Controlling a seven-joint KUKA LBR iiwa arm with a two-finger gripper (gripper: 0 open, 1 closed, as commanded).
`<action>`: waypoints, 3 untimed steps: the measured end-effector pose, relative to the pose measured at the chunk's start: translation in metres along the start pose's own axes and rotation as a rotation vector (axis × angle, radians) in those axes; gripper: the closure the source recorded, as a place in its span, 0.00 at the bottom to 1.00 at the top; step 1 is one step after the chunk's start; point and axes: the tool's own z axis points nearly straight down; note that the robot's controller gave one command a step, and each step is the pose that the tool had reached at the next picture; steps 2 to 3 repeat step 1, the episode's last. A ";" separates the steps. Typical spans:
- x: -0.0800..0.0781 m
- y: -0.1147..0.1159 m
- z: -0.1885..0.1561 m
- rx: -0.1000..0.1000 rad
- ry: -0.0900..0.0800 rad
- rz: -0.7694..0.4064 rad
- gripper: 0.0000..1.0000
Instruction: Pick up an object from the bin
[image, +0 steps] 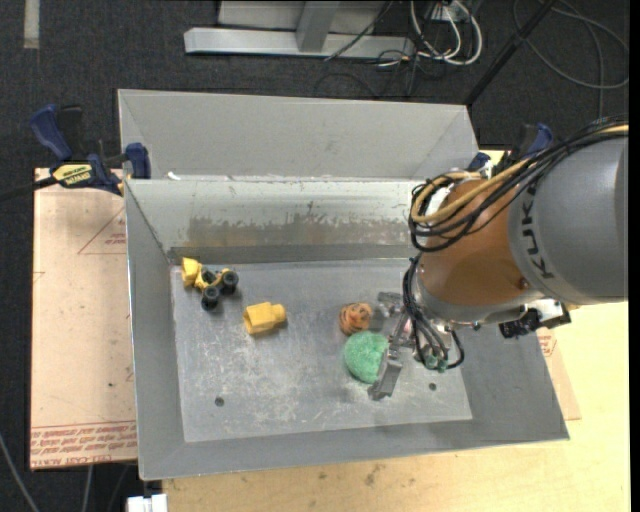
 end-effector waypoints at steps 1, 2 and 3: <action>-0.001 0.006 0.031 0.003 0.006 0.128 0.00; -0.001 0.006 0.031 0.003 0.006 0.128 0.00; -0.001 0.006 0.031 0.003 0.006 0.128 0.00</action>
Offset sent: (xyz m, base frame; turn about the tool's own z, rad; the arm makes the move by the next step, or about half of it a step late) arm 0.0149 0.0107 -0.0501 0.1378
